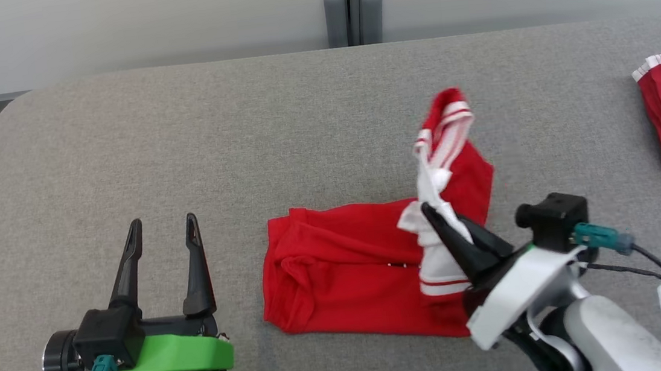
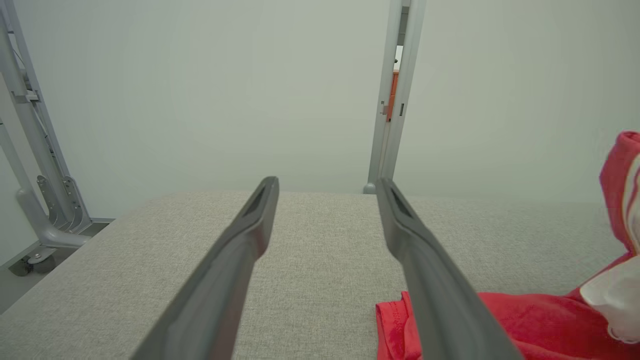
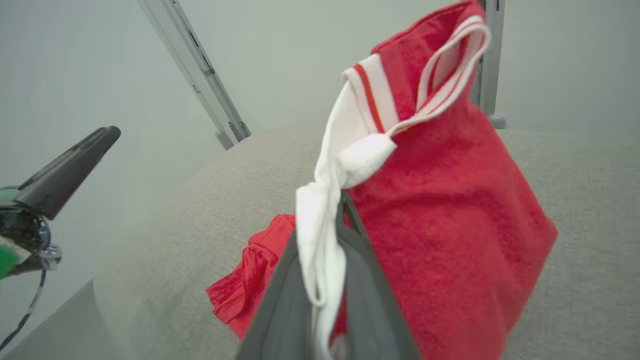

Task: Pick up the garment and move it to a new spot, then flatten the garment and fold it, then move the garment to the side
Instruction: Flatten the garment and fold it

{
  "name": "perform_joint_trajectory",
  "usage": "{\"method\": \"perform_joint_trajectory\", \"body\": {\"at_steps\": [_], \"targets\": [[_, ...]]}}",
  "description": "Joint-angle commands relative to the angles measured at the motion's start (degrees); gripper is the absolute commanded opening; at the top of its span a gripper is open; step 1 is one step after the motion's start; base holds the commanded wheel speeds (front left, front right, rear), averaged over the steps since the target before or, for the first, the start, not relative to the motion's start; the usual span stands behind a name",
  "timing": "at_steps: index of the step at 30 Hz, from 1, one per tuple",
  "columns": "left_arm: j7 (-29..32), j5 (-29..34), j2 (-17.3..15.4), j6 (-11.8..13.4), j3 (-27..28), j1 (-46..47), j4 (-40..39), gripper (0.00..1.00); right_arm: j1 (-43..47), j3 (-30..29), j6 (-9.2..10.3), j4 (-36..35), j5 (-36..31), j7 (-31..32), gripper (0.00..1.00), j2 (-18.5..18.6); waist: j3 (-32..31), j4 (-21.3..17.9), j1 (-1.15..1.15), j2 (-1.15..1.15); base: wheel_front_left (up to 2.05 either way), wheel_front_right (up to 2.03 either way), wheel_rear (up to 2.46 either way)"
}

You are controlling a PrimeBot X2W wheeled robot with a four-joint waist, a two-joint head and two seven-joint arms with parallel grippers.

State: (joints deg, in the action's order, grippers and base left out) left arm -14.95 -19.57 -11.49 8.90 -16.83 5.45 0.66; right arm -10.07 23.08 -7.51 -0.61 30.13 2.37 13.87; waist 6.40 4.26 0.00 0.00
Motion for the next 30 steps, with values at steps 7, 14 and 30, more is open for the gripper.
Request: {"method": "perform_joint_trajectory", "body": {"at_steps": [7, 14, 30], "targets": [[0.0, 0.0, 1.0, -0.9, -1.5, 2.2, 0.7, 1.0, -7.7, 8.6, 0.05, 10.6, 4.0, -0.9, 0.0, -7.1, 2.5, 4.6, 0.0, 0.0, 0.0, 0.0, 0.0], [-0.2, 0.4, 2.5, -1.3, -2.0, 4.4, 1.9, 1.0, -12.4, 12.3, 0.04, 20.6, 7.6, -4.6, 0.11, -8.9, 6.1, 7.9, 0.0, 0.0, 0.0, 0.0, 0.0], [-0.2, 2.0, 3.9, -2.0, 0.6, 3.9, 2.7, 1.0, -15.8, 8.8, 0.05, 16.9, 7.1, -17.2, 1.0, -2.7, 7.0, 5.3, 0.0, 0.0, 0.0, 0.0, 0.0]]}}
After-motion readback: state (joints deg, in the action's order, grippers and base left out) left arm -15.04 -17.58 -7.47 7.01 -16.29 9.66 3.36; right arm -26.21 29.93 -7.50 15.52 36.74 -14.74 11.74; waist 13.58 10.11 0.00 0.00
